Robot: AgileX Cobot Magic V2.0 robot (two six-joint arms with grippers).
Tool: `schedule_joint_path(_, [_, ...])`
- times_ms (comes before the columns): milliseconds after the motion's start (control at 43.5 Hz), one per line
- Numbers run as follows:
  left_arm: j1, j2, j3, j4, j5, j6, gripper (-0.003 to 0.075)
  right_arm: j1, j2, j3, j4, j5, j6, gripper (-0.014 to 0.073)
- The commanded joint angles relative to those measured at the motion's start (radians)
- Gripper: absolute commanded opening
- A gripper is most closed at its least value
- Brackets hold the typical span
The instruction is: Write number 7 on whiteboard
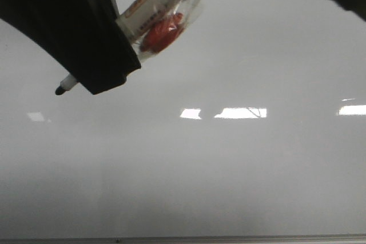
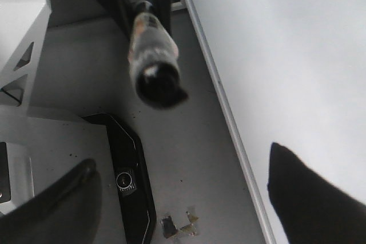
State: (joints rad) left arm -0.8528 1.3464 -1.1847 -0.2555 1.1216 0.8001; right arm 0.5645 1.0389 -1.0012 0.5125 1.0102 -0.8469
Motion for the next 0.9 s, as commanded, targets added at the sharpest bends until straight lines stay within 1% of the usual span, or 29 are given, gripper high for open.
schedule_joint_path(0, [-0.008,-0.025,-0.033,-0.027,-0.044,0.000,-0.0020,0.055,0.048,-0.064,0.041,-0.069,-0.014,0.0613])
schedule_joint_path(207, [-0.008,-0.025,-0.033,-0.027,-0.045,0.000,-0.0020,0.123,0.133,-0.131,0.064,-0.090,-0.013,0.0613])
schedule_joint_path(322, [-0.008,-0.025,-0.033,-0.027,-0.046,0.000,-0.0020,0.130,0.144,-0.147,0.070,-0.097,-0.013,0.0610])
schedule_joint_path(368, [-0.008,-0.025,-0.033,-0.027,-0.046,0.000,-0.0020,0.130,0.144,-0.147,0.070,-0.102,-0.013,0.0593])
schedule_joint_path(391, [-0.008,-0.025,-0.033,-0.027,-0.046,0.000,-0.0020,0.130,0.144,-0.147,0.070,-0.102,-0.013,0.0576])
schedule_joint_path(460, [-0.008,-0.025,-0.033,-0.027,-0.050,0.000,-0.0020,0.130,0.144,-0.147,0.079,-0.101,-0.013,0.0490])
schedule_joint_path(575, [-0.008,-0.025,-0.033,-0.027,-0.053,0.000,-0.0020,0.130,0.144,-0.147,0.085,-0.101,-0.013,0.0318])
schedule_joint_path(621, [-0.008,-0.025,-0.033,-0.027,-0.053,0.000,-0.0020,0.130,0.144,-0.147,0.085,-0.100,-0.013,0.0267])
schedule_joint_path(713, [-0.008,-0.025,-0.033,-0.027,-0.063,0.000,-0.0020,0.130,0.144,-0.147,0.085,-0.099,-0.013,0.0196])
schedule_joint_path(874, [-0.008,-0.025,-0.033,-0.030,-0.092,0.000,-0.0019,0.130,0.144,-0.147,0.085,-0.094,-0.013,0.0099])
